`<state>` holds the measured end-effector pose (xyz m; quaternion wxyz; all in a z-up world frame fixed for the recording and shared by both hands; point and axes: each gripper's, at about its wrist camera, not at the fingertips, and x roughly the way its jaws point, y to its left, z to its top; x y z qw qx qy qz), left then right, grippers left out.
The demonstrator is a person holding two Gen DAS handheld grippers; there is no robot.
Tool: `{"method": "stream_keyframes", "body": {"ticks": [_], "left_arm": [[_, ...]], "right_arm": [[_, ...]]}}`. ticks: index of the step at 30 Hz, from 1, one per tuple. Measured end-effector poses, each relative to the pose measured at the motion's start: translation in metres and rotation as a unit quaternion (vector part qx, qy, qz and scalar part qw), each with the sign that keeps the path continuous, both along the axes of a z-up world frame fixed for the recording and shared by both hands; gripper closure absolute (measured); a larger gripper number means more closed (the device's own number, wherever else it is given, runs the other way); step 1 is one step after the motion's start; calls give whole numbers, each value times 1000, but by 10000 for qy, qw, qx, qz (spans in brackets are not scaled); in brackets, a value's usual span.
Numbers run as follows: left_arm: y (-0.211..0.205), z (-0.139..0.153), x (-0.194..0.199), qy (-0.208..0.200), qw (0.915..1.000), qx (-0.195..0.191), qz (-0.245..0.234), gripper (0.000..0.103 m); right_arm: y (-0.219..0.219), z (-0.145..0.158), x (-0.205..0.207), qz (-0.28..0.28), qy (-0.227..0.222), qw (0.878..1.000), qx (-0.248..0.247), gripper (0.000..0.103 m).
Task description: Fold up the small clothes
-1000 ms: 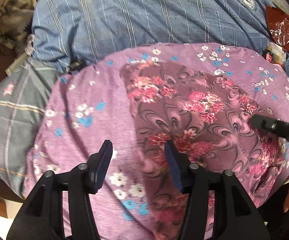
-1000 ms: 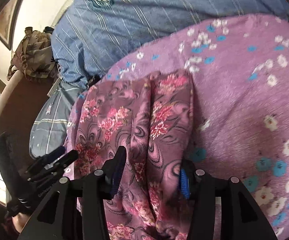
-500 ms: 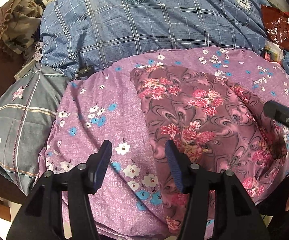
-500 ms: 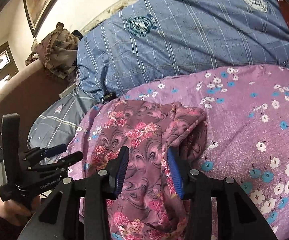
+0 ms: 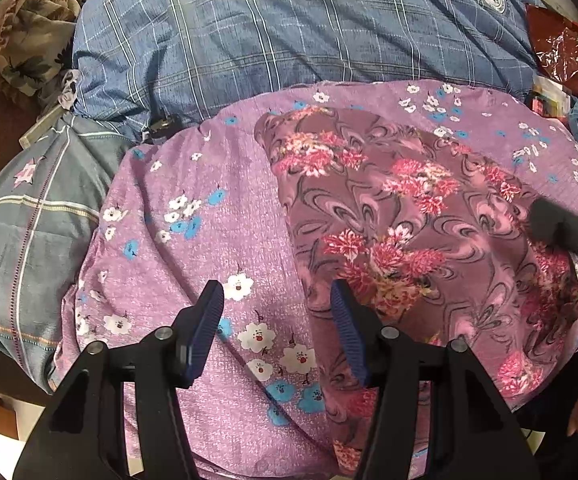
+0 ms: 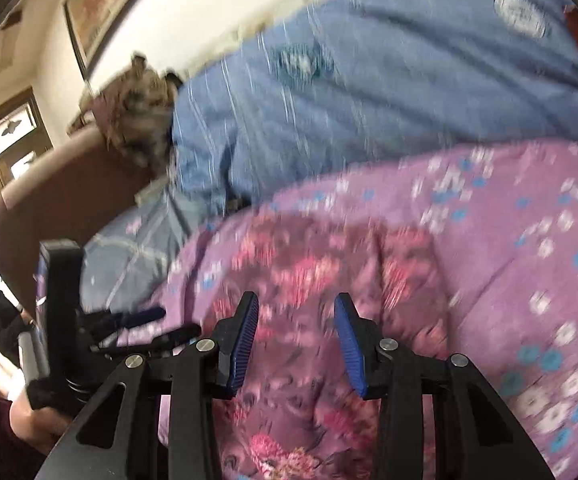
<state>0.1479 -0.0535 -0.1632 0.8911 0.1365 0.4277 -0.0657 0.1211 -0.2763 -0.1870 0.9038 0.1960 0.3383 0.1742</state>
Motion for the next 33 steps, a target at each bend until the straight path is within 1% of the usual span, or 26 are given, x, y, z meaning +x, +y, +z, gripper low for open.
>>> {"method": "stream_keyframes", "body": {"ticks": [3, 4, 5, 6, 7, 9, 15, 20, 24, 30, 33], "left_arm": [[2, -4, 3, 6, 10000, -19, 20, 43], [2, -6, 4, -2, 10000, -20, 21, 42], [2, -8, 5, -1, 10000, -13, 26, 39], [3, -10, 7, 16, 10000, -19, 22, 36], [3, -12, 7, 21, 10000, -19, 26, 36], [2, -17, 10, 29, 10000, 2, 16, 34], [2, -27, 16, -7, 10000, -24, 14, 28], [4, -34, 18, -77, 9999, -71, -6, 24], [4, -37, 21, -73, 9999, -96, -5, 19], [3, -36, 22, -22, 10000, -81, 41, 18], [3, -30, 19, 23, 9999, -54, 85, 19]], "right_arm": [[8, -18, 10, 133, 403, 9991, 27, 64], [10, -26, 14, 123, 623, 9980, -31, 64], [11, -34, 19, 97, 829, 9965, -61, 66], [9, -45, 24, 33, 1062, 9943, -21, 67], [8, -51, 26, 6, 1122, 9936, 89, 68], [3, -52, 26, -4, 1137, 9932, 258, 69], [8, -52, 22, 91, 1013, 9948, 64, 68], [4, -54, 26, 126, 1024, 9945, 196, 68], [3, -55, 27, 144, 1003, 9946, 212, 67], [5, -54, 28, 181, 949, 9952, 155, 66], [3, -53, 24, 159, 964, 9949, 247, 66]]}}
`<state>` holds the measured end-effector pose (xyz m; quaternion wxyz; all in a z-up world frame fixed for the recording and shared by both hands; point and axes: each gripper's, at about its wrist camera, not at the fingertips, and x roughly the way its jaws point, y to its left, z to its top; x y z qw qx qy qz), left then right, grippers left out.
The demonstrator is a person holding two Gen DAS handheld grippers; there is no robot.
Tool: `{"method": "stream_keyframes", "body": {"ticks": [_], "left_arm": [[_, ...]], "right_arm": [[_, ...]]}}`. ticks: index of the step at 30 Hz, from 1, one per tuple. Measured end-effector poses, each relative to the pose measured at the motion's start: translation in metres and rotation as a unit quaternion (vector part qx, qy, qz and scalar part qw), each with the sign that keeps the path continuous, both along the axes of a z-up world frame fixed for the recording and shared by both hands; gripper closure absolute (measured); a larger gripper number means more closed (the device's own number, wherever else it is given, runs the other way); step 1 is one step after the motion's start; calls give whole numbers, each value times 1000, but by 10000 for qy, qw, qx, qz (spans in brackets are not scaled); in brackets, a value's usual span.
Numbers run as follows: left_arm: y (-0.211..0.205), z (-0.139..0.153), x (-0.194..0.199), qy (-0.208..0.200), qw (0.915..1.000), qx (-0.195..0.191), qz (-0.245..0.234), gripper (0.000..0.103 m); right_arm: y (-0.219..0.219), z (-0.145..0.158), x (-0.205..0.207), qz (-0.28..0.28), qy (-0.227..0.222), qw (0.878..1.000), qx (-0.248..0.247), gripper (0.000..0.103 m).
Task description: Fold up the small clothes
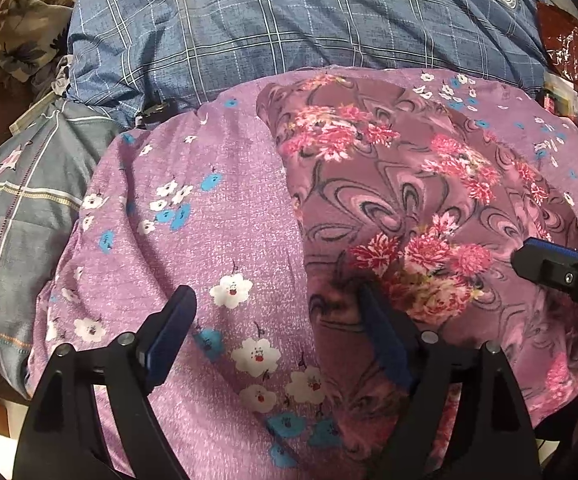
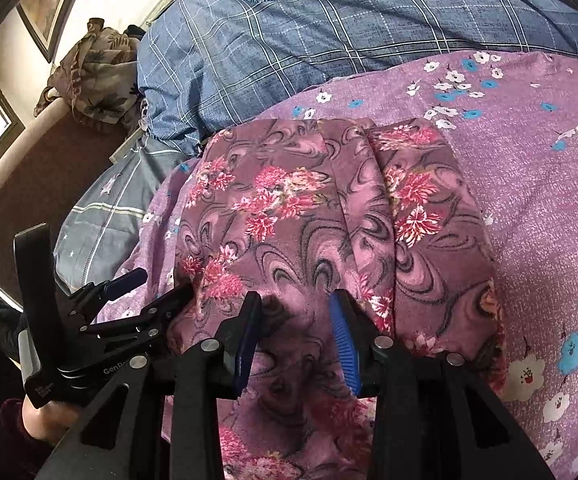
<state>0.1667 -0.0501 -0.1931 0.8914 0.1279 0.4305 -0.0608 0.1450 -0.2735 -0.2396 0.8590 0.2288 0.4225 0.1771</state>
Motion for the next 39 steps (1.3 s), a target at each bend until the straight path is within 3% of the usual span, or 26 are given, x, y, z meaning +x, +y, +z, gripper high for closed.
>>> {"method": "stream_keyframes", "body": {"ticks": [8, 14, 19, 21, 24, 27, 31, 33, 39], "left_arm": [[5, 22, -21, -12, 9993, -382, -36, 19], [-6, 26, 24, 100, 9996, -259, 29, 19], [-27, 29, 75, 47, 9997, -217, 107, 19], [-38, 20, 94, 183, 9995, -256, 24, 18], [-54, -8, 116, 541, 9985, -6, -39, 15], [-53, -13, 122, 577, 9983, -99, 24, 10], [-42, -4, 110, 621, 9977, -282, 65, 10], [-37, 7, 95, 494, 9983, -312, 51, 10], [-23, 27, 18, 326, 9988, -300, -224, 10]], "right_arm": [[-15, 27, -4, -142, -324, 9983, 455, 63], [-18, 47, 47, -54, -128, 9976, 684, 63], [-20, 30, 98, -44, 219, 9936, 1109, 63], [-22, 15, 110, -122, 402, 9918, 1203, 63], [-26, -21, 125, -254, 1007, 9846, 1404, 65], [-30, -21, 127, -250, 1017, 9824, 1549, 66], [-35, -10, 109, -247, 803, 9856, 1464, 64], [-38, 2, 95, -236, 573, 9890, 1344, 58], [-38, 41, 40, -41, -159, 9966, 808, 58]]}}
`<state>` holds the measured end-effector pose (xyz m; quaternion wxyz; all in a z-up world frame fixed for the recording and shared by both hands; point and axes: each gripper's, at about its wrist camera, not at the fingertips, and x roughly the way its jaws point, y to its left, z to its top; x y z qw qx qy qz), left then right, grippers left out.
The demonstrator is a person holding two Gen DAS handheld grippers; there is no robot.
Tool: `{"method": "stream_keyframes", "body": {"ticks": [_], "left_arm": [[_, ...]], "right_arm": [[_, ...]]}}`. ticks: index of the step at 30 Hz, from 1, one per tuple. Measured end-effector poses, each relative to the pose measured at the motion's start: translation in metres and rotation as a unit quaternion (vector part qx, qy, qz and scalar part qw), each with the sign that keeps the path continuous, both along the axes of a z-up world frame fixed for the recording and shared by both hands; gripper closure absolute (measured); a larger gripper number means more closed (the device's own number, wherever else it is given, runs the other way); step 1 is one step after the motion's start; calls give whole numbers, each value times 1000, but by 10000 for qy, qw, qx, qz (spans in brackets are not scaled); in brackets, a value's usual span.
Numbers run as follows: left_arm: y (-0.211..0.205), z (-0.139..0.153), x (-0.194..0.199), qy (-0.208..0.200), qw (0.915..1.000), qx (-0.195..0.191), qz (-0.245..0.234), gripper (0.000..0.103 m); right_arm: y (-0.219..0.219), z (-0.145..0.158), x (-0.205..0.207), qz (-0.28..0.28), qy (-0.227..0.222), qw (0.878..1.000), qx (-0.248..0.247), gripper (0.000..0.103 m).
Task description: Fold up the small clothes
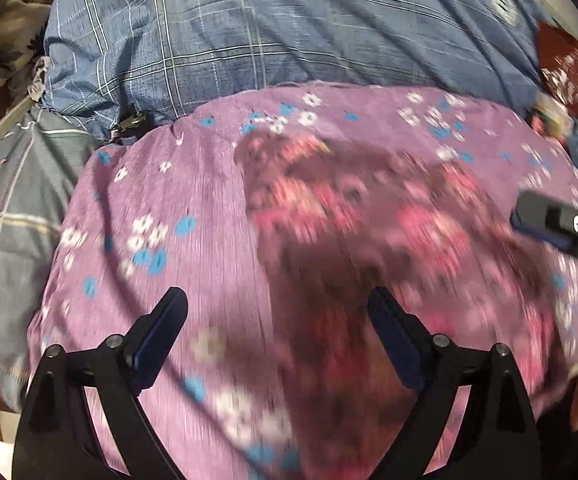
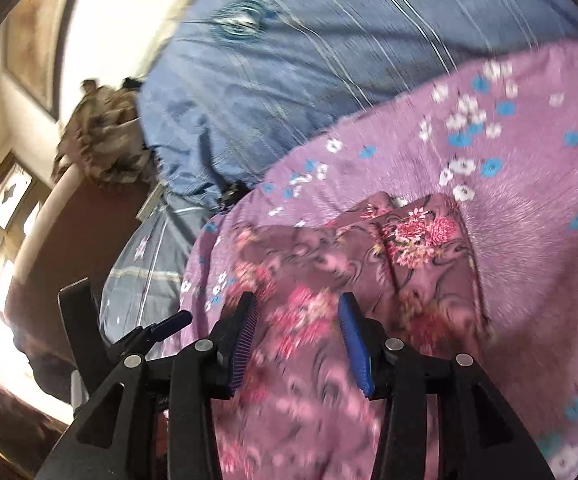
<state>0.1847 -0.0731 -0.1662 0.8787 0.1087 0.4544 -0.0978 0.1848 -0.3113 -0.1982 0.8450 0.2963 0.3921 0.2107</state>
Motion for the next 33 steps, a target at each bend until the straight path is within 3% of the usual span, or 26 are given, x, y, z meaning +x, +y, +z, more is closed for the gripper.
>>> {"method": "stream_keyframes", "body": {"ticks": [6, 9, 10, 13, 19, 23, 27, 33], "left_arm": [[0, -14, -53, 50, 9997, 130, -182, 10], [-7, -45, -55, 423, 9979, 419, -251, 9], [-6, -47, -56, 441, 9980, 386, -217, 9], [-4, -33, -62, 344, 9989, 287, -159, 9], [3, 22, -83, -416, 9991, 81, -26, 9], [2, 56, -102, -909, 9958, 51, 65, 9], [4, 84, -115, -1293, 9915, 24, 129, 7], [5, 112, -130, -1660, 9859, -74, 212, 1]], "right_arm": [[9, -11, -47, -3, 266, 9992, -298, 58], [13, -40, -51, -52, 884, 9950, -467, 62], [15, -43, -52, -50, 900, 9948, -473, 62], [21, -31, -60, -43, 728, 9948, -714, 61], [16, 2, -97, -221, 97, 9973, -694, 58], [10, 33, -115, -364, -331, 9953, -838, 57], [5, 63, -130, -476, -705, 9923, -898, 48], [9, 93, -154, -547, -1230, 9858, -1003, 44]]}}
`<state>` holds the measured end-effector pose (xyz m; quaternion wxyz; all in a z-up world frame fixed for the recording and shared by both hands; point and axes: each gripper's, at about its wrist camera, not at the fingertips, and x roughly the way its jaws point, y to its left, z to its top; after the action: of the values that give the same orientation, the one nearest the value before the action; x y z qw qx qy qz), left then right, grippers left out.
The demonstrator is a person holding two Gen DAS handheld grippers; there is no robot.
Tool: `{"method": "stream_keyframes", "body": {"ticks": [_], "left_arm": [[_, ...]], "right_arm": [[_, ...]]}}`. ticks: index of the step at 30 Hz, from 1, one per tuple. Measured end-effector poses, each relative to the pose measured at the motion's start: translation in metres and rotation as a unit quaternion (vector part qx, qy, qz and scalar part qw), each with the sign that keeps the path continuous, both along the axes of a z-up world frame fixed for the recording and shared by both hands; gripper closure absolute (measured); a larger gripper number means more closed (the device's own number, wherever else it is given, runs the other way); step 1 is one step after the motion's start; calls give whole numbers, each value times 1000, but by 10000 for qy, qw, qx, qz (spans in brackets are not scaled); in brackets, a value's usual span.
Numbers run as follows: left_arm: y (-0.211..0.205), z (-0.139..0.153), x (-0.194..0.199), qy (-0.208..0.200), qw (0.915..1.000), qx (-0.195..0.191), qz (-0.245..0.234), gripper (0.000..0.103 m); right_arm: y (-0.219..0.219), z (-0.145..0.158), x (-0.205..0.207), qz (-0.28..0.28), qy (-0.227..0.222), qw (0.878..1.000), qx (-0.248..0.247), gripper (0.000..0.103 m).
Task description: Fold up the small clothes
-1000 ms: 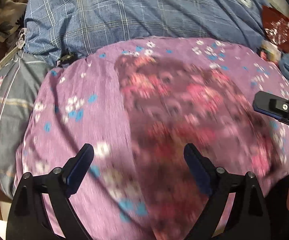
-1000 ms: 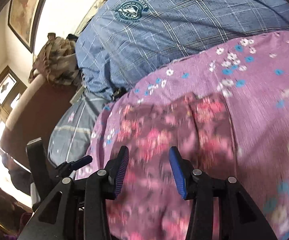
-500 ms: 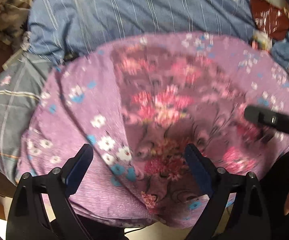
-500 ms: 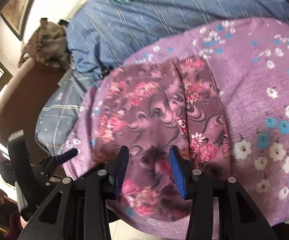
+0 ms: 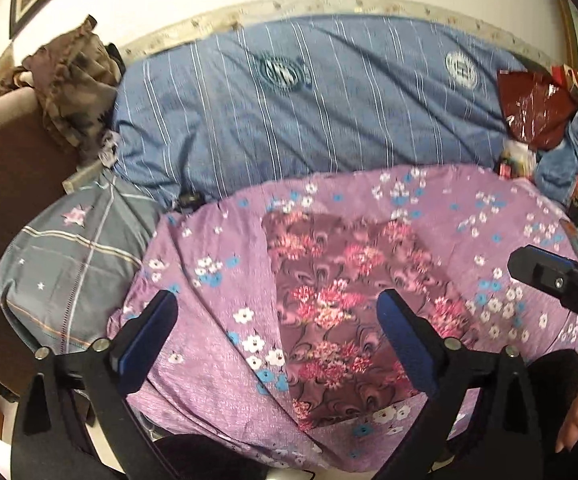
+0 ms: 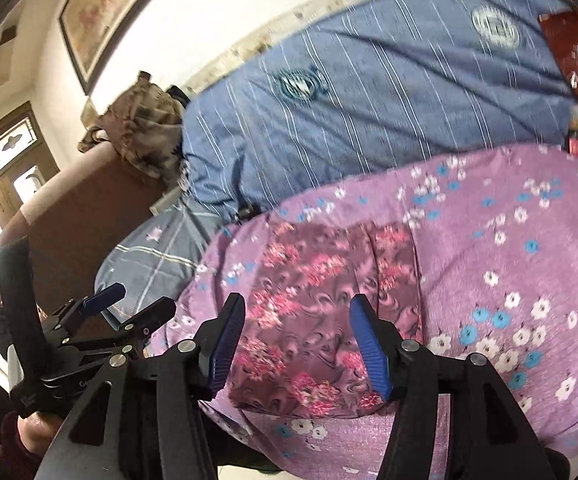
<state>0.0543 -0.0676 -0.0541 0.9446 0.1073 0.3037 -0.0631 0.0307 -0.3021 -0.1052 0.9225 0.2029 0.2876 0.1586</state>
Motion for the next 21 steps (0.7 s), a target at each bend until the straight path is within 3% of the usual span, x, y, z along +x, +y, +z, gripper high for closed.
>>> {"method": "stream_keyframes", "body": {"ticks": [4, 7, 8, 9, 11, 14, 15, 21], "left_arm": [[1, 11, -9, -183, 9998, 9, 109, 0], [4, 16, -13, -216, 9997, -65, 103, 0], [5, 16, -14, -220, 9997, -85, 112, 0], [6, 17, -15, -224, 9996, -110, 110, 0], [8, 19, -16, -256, 9995, -139, 137, 0], [12, 20, -17, -315, 9992, -128, 191, 0], [13, 20, -16, -309, 9992, -123, 212, 0], [20, 16, -10, -260, 9988, -206, 353, 0]], "right_arm": [[6, 21, -21, -119, -592, 9978, -282, 42], [6, 36, -44, -431, -1234, 9906, -412, 31], [6, 41, -52, -546, -1474, 9866, -426, 23], [4, 45, -61, -670, -1780, 9810, -394, 11], [0, 48, -76, -940, -2239, 9696, -287, 0], [-5, 46, -107, -1634, -3197, 9332, -132, 0], [-5, 49, -109, -1689, -3247, 9304, -203, 0], [-3, 54, -81, -1432, -2464, 9566, -611, 0]]}}
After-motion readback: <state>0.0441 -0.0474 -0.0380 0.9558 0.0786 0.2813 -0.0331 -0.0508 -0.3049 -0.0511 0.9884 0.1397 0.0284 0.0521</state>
